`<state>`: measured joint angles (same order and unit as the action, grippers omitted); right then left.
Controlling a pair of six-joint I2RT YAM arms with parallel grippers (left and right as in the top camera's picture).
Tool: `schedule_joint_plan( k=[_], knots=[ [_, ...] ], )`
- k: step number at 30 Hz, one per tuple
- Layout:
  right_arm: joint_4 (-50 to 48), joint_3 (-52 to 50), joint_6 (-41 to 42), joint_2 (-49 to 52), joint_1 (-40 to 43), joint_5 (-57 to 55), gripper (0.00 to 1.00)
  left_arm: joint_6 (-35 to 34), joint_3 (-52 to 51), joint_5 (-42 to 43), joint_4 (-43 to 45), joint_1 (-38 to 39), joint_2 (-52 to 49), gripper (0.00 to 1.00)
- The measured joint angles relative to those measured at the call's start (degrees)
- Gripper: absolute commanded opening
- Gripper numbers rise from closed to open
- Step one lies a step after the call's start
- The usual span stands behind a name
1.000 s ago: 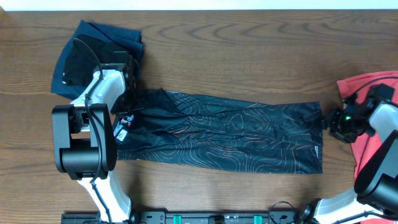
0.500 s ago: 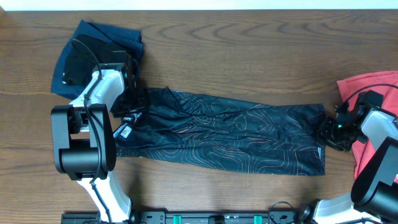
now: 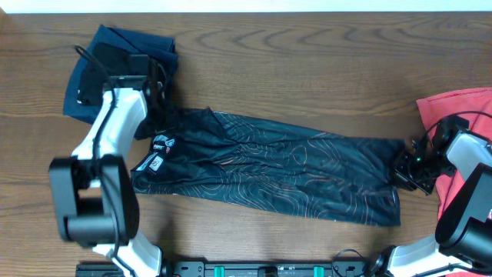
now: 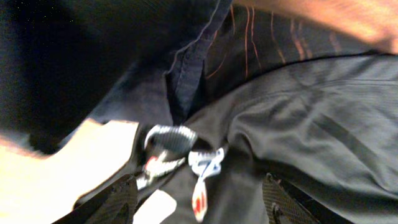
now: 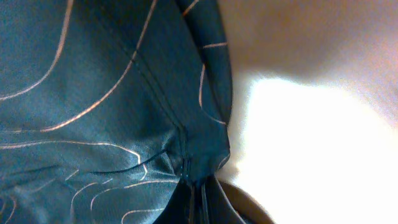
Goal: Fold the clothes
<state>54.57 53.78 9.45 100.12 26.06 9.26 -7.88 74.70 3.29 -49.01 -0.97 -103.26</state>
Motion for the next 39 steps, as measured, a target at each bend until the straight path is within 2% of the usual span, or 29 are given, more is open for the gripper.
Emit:
schedule_joint_plan(
  k=[4,10,14,23,30,36,39],
  knots=[
    [5.7,3.8,2.6,-0.2,0.0,-5.0,0.01,0.0,0.0,0.2,-1.0,0.0,5.8,0.71],
    [6.7,7.0,3.8,-5.1,-0.3,-7.8,0.01,0.0,0.0,0.4,-1.4,0.0,13.2,0.72],
    [8.0,7.3,4.0,-8.7,-3.3,-7.8,0.01,0.0,0.0,0.4,-1.4,0.0,16.3,0.72],
    [11.4,7.3,5.2,-9.9,-18.2,-7.5,0.01,0.0,0.0,0.4,-2.4,0.0,17.6,0.72],
    [10.8,7.3,9.9,-9.9,-32.2,-7.6,0.01,0.0,0.0,0.4,-3.3,0.0,17.6,0.72],
    [8.8,7.3,14.7,-9.9,-39.8,-8.6,0.02,0.0,0.0,0.4,-3.5,0.0,17.6,0.72],
    [7.9,7.3,16.6,-9.8,-41.5,-8.9,0.09,0.0,0.0,0.4,-3.5,0.0,17.6,0.72]
  ],
)
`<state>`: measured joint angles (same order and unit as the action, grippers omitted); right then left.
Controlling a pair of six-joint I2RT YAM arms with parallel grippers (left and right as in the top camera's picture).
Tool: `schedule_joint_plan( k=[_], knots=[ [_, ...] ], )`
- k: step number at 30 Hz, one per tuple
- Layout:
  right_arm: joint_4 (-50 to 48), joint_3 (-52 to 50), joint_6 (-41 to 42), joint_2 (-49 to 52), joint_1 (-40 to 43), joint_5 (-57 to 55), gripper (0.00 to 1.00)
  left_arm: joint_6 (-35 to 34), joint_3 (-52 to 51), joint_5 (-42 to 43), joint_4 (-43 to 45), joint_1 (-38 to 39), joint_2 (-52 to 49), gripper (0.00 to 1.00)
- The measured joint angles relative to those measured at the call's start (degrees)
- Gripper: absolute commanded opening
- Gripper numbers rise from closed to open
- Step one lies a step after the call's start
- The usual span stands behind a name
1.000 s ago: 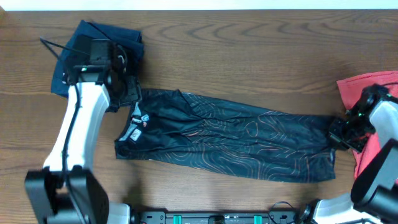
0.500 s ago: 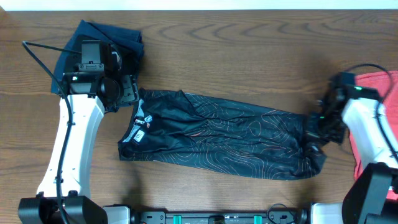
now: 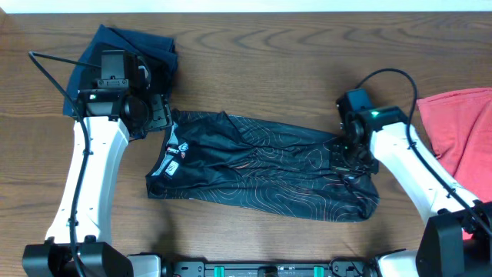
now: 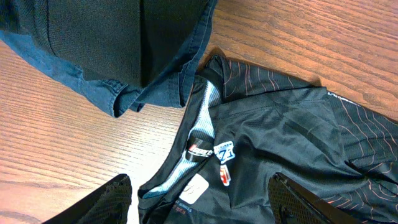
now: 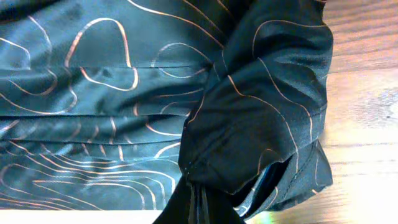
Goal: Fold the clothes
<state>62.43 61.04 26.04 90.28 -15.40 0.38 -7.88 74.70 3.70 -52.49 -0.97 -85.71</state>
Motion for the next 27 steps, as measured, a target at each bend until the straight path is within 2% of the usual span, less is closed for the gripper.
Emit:
schedule_joint_plan(
  k=[2,6,11,13,21,23,27],
  knots=[
    [-0.2,0.0,0.9,0.0,-0.3,0.0,0.16,0.0,0.0,0.0,0.0,0.0,0.0,0.72],
    [-0.9,0.0,1.4,0.0,-0.7,0.0,0.17,0.0,0.0,0.0,0.0,0.0,0.0,0.73],
    [-1.1,1.8,-0.2,-0.5,0.4,0.4,0.27,0.0,0.0,0.0,0.0,0.0,0.0,0.73],
    [-1.0,3.3,-1.0,-1.9,2.5,0.6,0.29,0.0,0.0,0.1,-0.1,0.0,0.0,0.73],
    [-1.7,4.8,-2.4,-5.9,18.5,1.2,0.14,0.0,0.0,0.2,-1.2,0.0,0.0,0.73],
    [-2.6,3.5,-2.5,-5.1,20.7,1.3,0.08,0.0,0.0,0.3,-1.4,0.0,0.0,0.73],
    [-6.8,-1.1,-2.6,-1.8,22.4,2.3,0.04,0.0,0.0,0.4,-1.5,0.0,0.0,0.73]
  ],
)
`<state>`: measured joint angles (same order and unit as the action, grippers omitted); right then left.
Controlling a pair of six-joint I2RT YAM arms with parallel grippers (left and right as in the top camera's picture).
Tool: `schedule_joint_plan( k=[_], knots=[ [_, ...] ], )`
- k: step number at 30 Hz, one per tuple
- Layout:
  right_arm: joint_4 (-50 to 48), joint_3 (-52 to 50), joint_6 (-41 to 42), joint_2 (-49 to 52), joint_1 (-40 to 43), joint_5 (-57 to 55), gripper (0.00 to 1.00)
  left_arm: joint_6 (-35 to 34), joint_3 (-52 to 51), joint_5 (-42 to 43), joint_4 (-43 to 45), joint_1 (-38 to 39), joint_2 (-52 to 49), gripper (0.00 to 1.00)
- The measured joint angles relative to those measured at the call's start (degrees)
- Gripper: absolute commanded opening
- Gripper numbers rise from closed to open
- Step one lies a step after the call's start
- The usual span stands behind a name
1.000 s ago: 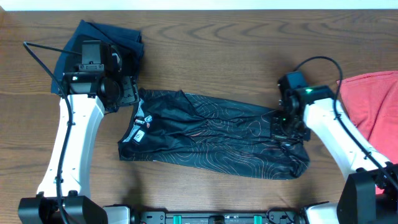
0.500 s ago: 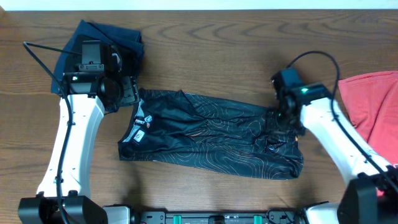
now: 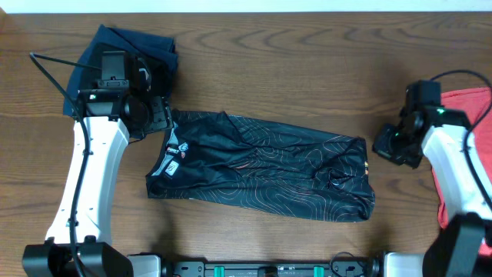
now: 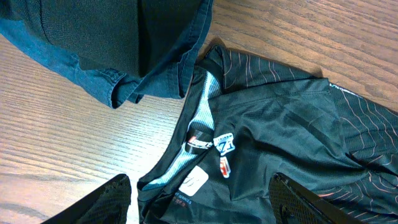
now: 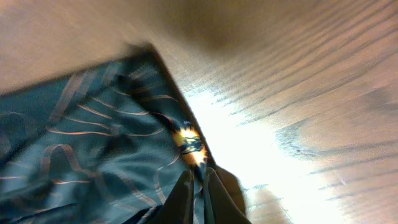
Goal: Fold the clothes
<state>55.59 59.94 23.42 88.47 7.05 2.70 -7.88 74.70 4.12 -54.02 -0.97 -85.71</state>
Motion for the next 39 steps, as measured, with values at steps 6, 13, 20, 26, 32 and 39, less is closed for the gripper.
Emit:
schedule_joint_plan(
  k=[6,13,20,26,32,39],
  knots=[
    [-9.4,-6.5,0.0,4.3,-0.1,3.4,0.01,0.0,0.0,1.2,0.0,0.0,0.0,0.73],
    [-25.1,-10.8,-0.5,4.9,-1.9,21.8,0.01,0.0,0.0,1.9,0.0,0.0,0.0,0.73],
    [-33.8,-10.7,-0.9,4.9,-2.4,42.1,0.01,0.0,0.0,1.9,0.0,0.0,0.0,0.73],
    [-24.5,-10.5,-2.6,4.9,1.0,42.2,0.01,0.0,0.0,1.9,0.0,0.0,0.0,0.73],
    [-12.9,-10.6,-4.4,4.9,3.3,27.2,0.01,0.0,0.0,1.9,0.0,0.0,0.0,0.73],
    [-12.6,-14.5,-4.8,4.9,-2.4,18.5,0.01,0.0,0.0,1.9,0.0,0.0,0.0,0.73]
  ],
)
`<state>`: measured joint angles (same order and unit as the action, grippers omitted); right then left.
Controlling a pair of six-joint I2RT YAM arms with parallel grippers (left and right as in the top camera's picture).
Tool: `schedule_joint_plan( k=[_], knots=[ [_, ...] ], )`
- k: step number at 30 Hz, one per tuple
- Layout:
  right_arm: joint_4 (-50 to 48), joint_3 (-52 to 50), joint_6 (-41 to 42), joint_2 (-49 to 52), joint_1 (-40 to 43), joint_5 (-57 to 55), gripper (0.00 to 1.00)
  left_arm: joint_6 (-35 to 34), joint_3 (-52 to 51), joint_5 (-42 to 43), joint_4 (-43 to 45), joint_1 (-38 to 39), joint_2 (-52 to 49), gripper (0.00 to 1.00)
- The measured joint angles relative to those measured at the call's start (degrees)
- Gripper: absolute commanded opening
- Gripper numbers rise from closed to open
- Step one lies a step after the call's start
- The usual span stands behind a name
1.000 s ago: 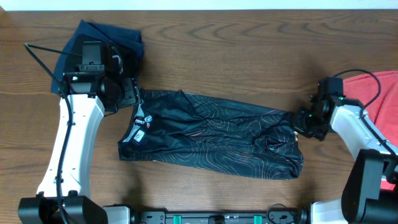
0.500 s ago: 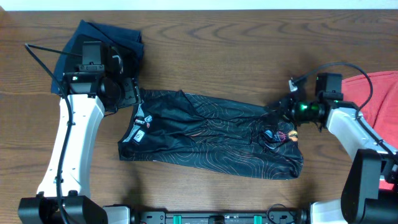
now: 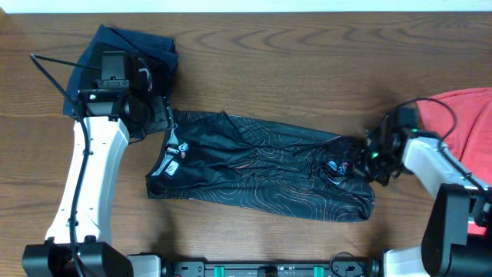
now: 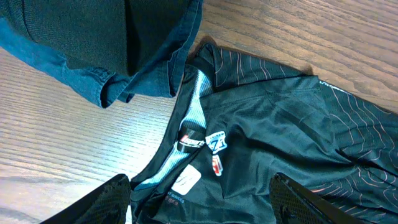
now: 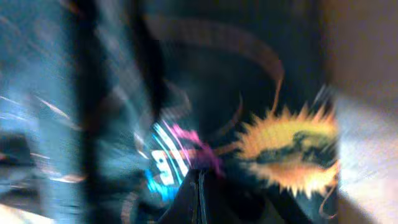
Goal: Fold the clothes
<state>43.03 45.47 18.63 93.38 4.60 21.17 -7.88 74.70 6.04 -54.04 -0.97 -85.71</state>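
Note:
A black garment with thin orange contour lines [image 3: 254, 169] lies across the middle of the table, its right end folded back on itself. Its waistband with small labels [image 4: 211, 149] is at the left end. My left gripper [image 3: 157, 115] hovers over the waistband's upper corner, and its fingers [image 4: 118, 199] stand wide open with nothing between them. My right gripper [image 3: 360, 163] is low at the garment's right end. In the blurred right wrist view, its jaws [image 5: 199, 186] are shut against fabric bearing a bright printed patch [image 5: 292, 146].
A dark blue denim garment [image 3: 115, 61] lies bunched at the back left, partly under the left arm. A red cloth [image 3: 461, 123] lies at the right edge. The brown wooden table [image 3: 307, 69] is bare behind the garment.
My right gripper was over bare table to the right of the garment. It is now further left and low on the garment's folded right end. The left gripper has barely shifted.
At first the garment lay stretched long, with my right gripper shut on its right end near the red cloth and my left low at the waistband. Then the right end was folded over leftward and the left gripper was raised and open. The right gripper let go, and is now back at that end.

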Motion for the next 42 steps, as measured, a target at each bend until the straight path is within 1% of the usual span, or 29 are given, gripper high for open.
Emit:
schedule_joint_plan(
  k=[2,5,7,9,11,14,18,20,23,27,31,35,38,39,42],
  knots=[
    [3.7,-0.9,0.1,0.0,-1.6,-0.4,0.01,0.0,0.0,0.0,0.0,0.0,0.0,0.73],
    [12.4,-0.9,-0.6,0.0,-3.5,1.7,0.01,0.0,0.0,0.0,-0.2,0.0,0.0,0.73],
    [16.5,-0.9,-3.7,-0.5,-4.5,5.7,0.01,0.0,0.0,0.0,-0.2,0.0,0.0,0.73],
    [17.9,-0.7,-7.1,-1.7,-4.9,9.0,0.01,0.0,0.0,0.0,-0.2,0.0,0.0,0.73],
    [18.0,-0.3,-9.4,-4.1,-4.9,10.3,0.01,0.0,0.0,0.0,-0.2,0.0,0.0,0.73],
    [16.1,0.3,-10.1,-8.4,-4.4,9.0,0.01,0.0,0.0,0.0,-0.2,0.0,0.0,0.73],
    [14.9,0.9,-6.2,-12.9,-1.0,1.3,0.01,0.0,0.0,0.0,-0.2,0.0,0.0,0.73],
    [14.7,1.0,-3.5,-13.5,1.6,-4.4,0.01,0.0,0.0,0.0,-0.2,0.0,0.0,0.73],
    [14.3,0.6,-0.9,-13.1,3.9,-10.1,0.01,0.0,0.0,0.0,-0.2,0.0,0.0,0.73],
    [12.9,-2.6,1.1,-12.2,3.5,-11.6,0.01,0.0,0.0,0.0,-0.2,0.0,0.0,0.73],
    [9.0,-8.3,1.7,-10.7,-0.3,-6.5,0.01,0.0,0.0,0.0,-0.2,0.0,0.0,0.73],
    [9.8,-10.2,0.4,-10.6,-5.4,-0.3,0.01,0.0,0.0,0.0,-0.2,0.0,0.0,0.73],
    [11.9,-9.9,-4.5,-10.6,-7.6,5.4,0.01,0.0,0.0,0.0,-0.3,0.0,0.0,0.73],
    [13.2,-9.6,-7.0,-10.6,-7.9,7.8,0.01,0.0,0.0,0.0,-0.2,0.0,0.0,0.73],
    [15.1,-7.9,-11.0,-10.6,-7.7,11.1,0.02,0.0,0.0,0.0,-0.3,0.0,0.0,0.73]
  ],
)
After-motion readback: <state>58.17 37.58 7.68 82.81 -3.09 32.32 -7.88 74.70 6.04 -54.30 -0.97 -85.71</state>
